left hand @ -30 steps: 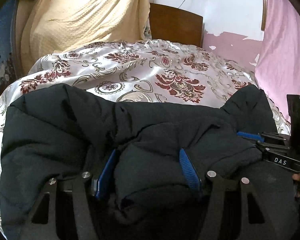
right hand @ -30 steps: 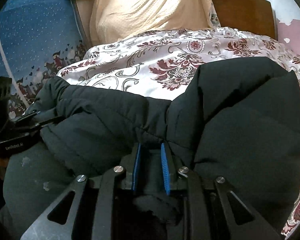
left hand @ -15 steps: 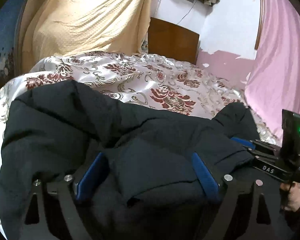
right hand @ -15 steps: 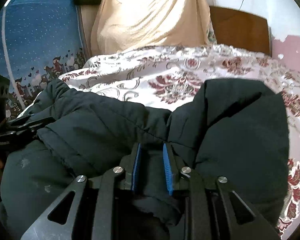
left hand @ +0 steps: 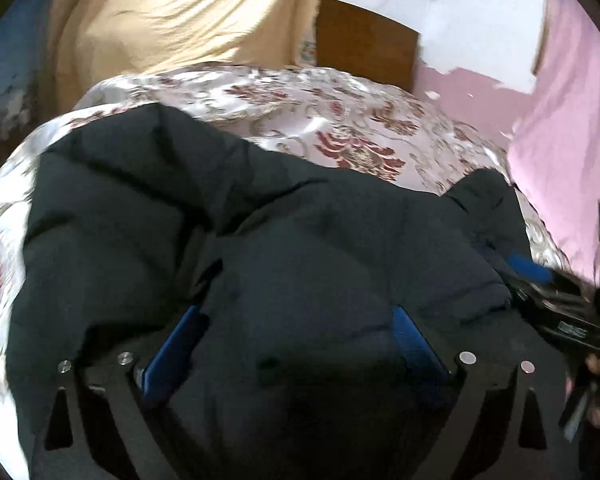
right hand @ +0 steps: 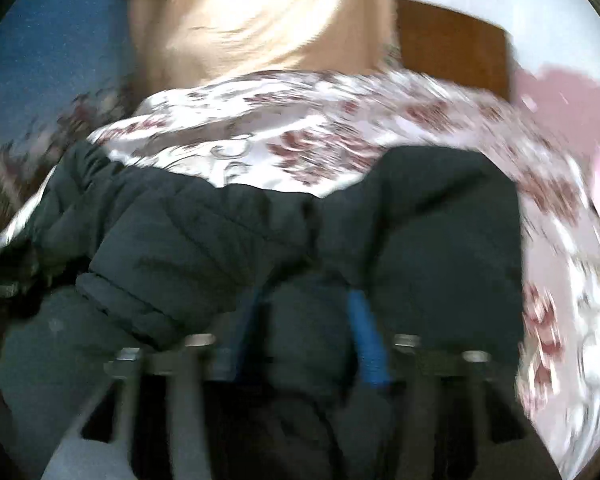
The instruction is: Fold large clothes
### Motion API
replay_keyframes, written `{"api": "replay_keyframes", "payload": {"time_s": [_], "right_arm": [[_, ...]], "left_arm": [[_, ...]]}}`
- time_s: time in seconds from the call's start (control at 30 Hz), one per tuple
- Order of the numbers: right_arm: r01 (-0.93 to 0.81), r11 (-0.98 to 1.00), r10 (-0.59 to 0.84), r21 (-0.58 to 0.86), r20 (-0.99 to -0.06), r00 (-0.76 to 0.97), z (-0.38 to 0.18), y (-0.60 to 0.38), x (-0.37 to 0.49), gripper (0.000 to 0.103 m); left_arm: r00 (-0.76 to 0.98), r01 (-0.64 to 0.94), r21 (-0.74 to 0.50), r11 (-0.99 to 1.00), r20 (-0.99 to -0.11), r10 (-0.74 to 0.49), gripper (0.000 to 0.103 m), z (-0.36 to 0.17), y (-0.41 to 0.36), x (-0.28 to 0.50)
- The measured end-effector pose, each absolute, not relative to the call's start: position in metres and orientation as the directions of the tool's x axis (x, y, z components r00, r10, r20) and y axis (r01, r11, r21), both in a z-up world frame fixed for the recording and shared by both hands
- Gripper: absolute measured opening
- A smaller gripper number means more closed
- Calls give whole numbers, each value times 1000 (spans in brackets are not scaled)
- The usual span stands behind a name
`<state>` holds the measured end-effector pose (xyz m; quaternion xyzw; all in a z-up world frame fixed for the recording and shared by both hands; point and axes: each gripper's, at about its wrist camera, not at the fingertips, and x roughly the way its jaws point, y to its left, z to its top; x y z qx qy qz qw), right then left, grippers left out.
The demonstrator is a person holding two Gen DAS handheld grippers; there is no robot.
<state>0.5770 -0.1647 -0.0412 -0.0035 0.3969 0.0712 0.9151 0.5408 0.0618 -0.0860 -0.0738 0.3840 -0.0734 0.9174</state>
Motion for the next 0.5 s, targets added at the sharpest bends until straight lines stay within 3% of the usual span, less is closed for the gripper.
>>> {"api": "replay_keyframes", "payload": {"time_s": [0.03,0.1,0.23,0.5], "right_arm": [[-104,988,157,118,-733,662,-40,-172,571,84],[-73,979,190,189,-730,657,-37,-183,559,84],[-88,979,193,182,-712,675,-14,-191,527,84],[-142,979,201,143,-652,731,37,-200,449,85]], "left_arm": [[697,57,-186,981,-696,-173,99,-83,60,535],[690,35,-176,984,-707,-151,99,-79,59,526],[676,-10,-189,982,-725,-132,100,-62,60,504],[700,10,-307,952,-677,-226,100,-21,63,436]]}}
